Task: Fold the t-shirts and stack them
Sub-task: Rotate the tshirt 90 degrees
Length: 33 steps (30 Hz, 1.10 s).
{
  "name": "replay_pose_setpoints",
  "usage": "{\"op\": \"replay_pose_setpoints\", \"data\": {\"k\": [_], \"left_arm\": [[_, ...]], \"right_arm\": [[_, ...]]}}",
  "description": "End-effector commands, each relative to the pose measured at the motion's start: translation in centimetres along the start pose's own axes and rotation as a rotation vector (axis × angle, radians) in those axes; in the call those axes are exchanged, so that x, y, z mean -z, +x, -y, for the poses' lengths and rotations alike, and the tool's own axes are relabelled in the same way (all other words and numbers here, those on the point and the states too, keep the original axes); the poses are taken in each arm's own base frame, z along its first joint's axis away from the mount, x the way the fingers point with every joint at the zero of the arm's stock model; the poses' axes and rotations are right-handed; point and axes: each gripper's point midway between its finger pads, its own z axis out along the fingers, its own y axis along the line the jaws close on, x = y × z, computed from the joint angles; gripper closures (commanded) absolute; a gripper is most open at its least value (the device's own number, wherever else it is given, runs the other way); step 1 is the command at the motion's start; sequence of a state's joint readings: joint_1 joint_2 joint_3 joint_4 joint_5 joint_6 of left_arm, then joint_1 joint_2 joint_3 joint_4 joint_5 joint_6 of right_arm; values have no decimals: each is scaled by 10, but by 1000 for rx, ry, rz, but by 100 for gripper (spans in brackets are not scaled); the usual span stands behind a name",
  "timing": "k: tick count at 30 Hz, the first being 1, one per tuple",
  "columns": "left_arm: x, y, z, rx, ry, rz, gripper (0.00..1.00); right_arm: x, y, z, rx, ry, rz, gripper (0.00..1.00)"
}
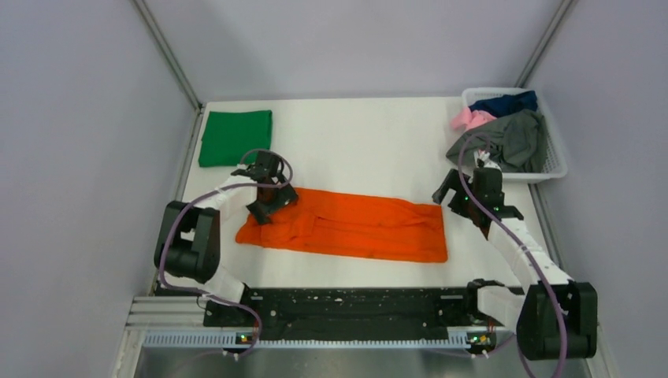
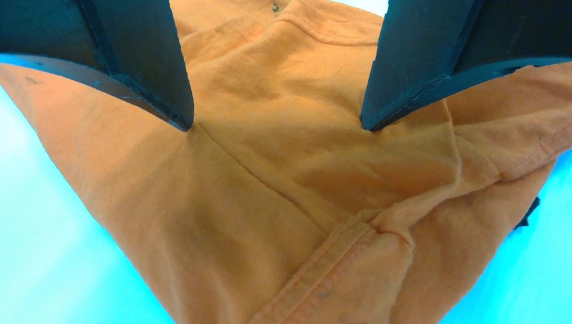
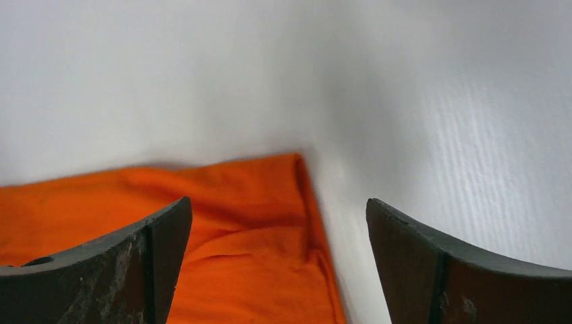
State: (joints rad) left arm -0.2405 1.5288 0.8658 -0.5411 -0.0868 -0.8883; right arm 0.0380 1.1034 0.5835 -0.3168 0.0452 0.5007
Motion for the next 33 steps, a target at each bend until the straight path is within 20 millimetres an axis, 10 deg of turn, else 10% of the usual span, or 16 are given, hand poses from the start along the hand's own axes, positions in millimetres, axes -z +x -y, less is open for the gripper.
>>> {"op": "replay_pose_setpoints", "data": {"k": [1,7,14,18,23,33], "left_arm": [[-20,-31,43,-36,68,23,1],[-41,-72,153,-129,200,10,1],[-94,-110,302,-158,537,-57,1],[-74,-116,389,-73,1009,-74,1],[-67,-146,428,109,1181,15,1],[-76,-175,428,125,1126,222,1]], "right_arm": [[29,-21,-82,126,-447,95,1],[29,34,-135,342,-570,-53,1],[27,105,-121,429,-540,-241,1],[41,154,-112,520,-571,-367,1],[73,197,-126,564,-689,-465,1],[104,257,-189,665,-955,-549,1]]}}
